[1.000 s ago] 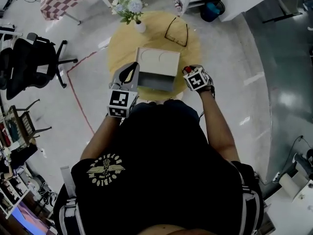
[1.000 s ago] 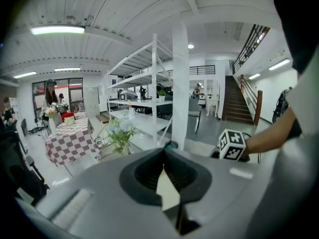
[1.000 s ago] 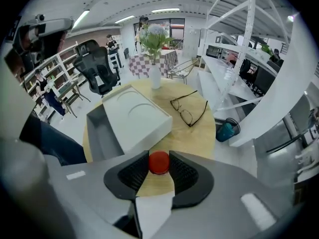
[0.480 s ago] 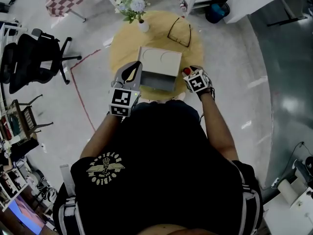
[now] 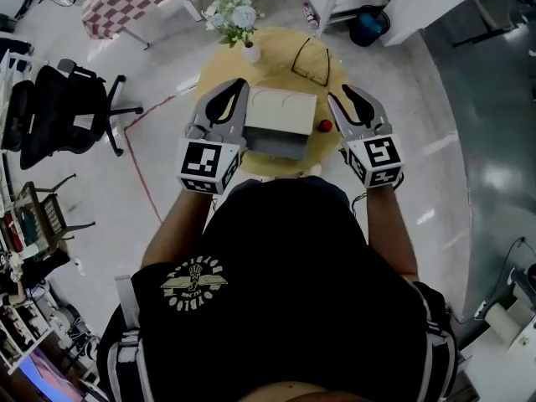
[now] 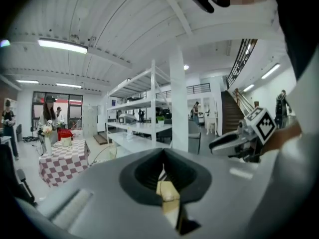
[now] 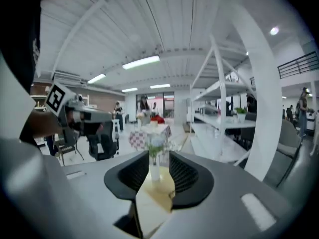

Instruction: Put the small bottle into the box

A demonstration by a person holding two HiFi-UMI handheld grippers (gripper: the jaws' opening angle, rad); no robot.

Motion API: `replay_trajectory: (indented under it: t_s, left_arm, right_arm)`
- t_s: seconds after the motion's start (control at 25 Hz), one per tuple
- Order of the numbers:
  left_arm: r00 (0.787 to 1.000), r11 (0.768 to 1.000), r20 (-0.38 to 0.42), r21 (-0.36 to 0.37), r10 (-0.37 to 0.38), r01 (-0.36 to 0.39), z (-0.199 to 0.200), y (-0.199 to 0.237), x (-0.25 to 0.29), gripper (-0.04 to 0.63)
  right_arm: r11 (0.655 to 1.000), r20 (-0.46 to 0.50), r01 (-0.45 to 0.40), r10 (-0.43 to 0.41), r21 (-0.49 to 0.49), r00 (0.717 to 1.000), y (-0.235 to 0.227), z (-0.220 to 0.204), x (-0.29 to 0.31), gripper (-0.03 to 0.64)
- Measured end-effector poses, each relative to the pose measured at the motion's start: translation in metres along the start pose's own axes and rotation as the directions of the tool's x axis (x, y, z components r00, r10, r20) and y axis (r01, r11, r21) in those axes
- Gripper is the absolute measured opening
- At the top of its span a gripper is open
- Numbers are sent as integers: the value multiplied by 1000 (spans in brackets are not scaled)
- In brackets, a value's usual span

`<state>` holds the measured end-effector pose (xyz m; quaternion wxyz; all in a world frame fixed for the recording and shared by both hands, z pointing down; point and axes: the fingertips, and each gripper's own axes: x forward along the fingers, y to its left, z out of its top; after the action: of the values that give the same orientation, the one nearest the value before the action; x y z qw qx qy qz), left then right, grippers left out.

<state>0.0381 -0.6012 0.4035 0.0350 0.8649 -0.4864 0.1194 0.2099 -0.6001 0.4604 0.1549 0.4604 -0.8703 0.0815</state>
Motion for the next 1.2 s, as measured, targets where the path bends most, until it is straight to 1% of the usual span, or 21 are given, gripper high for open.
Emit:
replay_trajectory:
  t_s: [0.08, 0.12, 0.16, 0.2, 0.32, 0.44, 0.64, 0.8, 0.92, 1.0, 1.08, 1.2]
  left_arm:
    - [997, 999, 66, 5, -34, 34, 33, -8, -3, 0]
    - [994, 999, 96, 10, -50, 49, 46, -12, -5, 0]
    - [990, 998, 124, 15, -60, 59, 56, -15, -6, 0]
    - [987, 998, 148, 19, -65, 63, 65, -17, -8, 0]
    - [976, 998, 212, 8, -56, 56, 84, -15, -17, 0]
    - [971, 999, 232, -4, -49, 52, 88, -8, -25, 0]
    - [972, 998, 226, -14, -60, 64, 80, 2, -35, 0]
    - [970, 997, 233, -24, -66, 73, 77, 9, -42, 0]
    - [966, 997, 249, -27, -65, 74, 73, 11, -47, 0]
    - [969, 997, 239, -35, -63, 73, 68, 11, -50, 0]
    - [972, 997, 228, -40, -58, 69, 64, 11, -52, 0]
    - [971, 998, 236, -36, -42, 52, 62, 8, -54, 0]
  right_arm:
    - [1000, 145, 16, -12, -25, 989, 12, 55, -18, 106]
    - [999, 195, 36, -29, -30, 980, 17, 75, -26, 71]
    - [998, 231, 59, -52, -25, 972, 20, 90, -35, 20]
    - [997, 259, 77, -70, -16, 963, 23, 101, -42, 8]
    - [996, 321, 91, -89, 9, 943, 32, 121, -55, 8]
    - [993, 311, 114, -112, 14, 944, 37, 118, -57, 6]
    - [989, 277, 146, -151, 36, 949, 43, 109, -58, 6]
    - [985, 263, 166, -170, 38, 950, 51, 110, -62, 6]
    - [984, 259, 171, -177, 46, 949, 57, 107, -64, 6]
    - [984, 258, 172, -179, 51, 949, 61, 105, -66, 6]
    - [985, 257, 165, -173, 51, 951, 64, 104, -68, 6]
    - [988, 260, 145, -153, 48, 953, 67, 104, -69, 6]
